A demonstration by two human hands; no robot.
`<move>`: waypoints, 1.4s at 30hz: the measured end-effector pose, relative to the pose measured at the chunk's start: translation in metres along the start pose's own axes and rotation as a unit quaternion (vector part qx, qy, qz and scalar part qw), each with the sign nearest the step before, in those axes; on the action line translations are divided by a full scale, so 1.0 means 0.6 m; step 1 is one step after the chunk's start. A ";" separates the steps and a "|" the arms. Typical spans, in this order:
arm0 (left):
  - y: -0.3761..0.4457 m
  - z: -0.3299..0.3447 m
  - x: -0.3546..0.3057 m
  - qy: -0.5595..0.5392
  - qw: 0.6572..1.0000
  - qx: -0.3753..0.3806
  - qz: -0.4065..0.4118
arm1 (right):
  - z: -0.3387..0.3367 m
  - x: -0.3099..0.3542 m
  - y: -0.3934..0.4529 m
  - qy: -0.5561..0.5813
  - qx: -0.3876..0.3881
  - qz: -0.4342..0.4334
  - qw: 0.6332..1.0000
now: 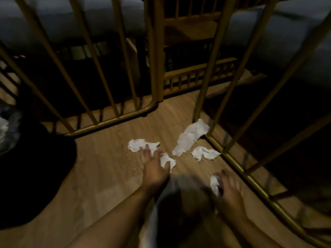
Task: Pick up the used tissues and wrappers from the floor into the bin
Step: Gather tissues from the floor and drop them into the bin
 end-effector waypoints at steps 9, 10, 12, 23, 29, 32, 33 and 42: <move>0.101 0.020 0.071 0.251 0.959 0.124 -0.033 | 0.087 -0.049 0.008 0.164 0.130 0.014 0.978; 0.102 0.025 0.081 0.239 0.961 0.136 -0.023 | 0.089 -0.048 0.021 0.154 0.126 -0.008 0.980; 0.090 0.027 0.075 0.170 0.979 0.100 0.050 | 0.080 -0.031 0.054 0.162 0.085 -0.045 0.982; 0.054 0.011 0.021 -0.109 0.987 -0.090 0.075 | 0.089 0.129 0.193 -0.026 -0.066 -0.130 0.989; 0.111 0.032 0.016 -0.048 0.995 -0.092 0.007 | 0.035 0.168 0.199 0.088 -0.116 -0.211 0.967; 0.114 0.021 0.018 -0.096 0.991 -0.091 0.025 | 0.018 0.199 0.253 0.068 -0.111 -0.169 0.977; 0.113 0.016 0.020 -0.132 0.987 -0.088 0.012 | 0.021 0.199 0.269 0.061 -0.092 -0.139 0.984; 0.097 -0.065 0.046 -0.131 0.990 -0.042 -0.042 | 0.098 0.196 0.210 -0.007 0.020 -0.081 0.997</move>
Point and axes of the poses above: each hand's wrist, its own y-axis towards the middle knuckle, its own z-axis out of the palm, x = y × z, the point moved 7 cm from there along y, towards the middle knuckle, and after that the axes turned 7 degrees about -y, right-handed, at the moved point
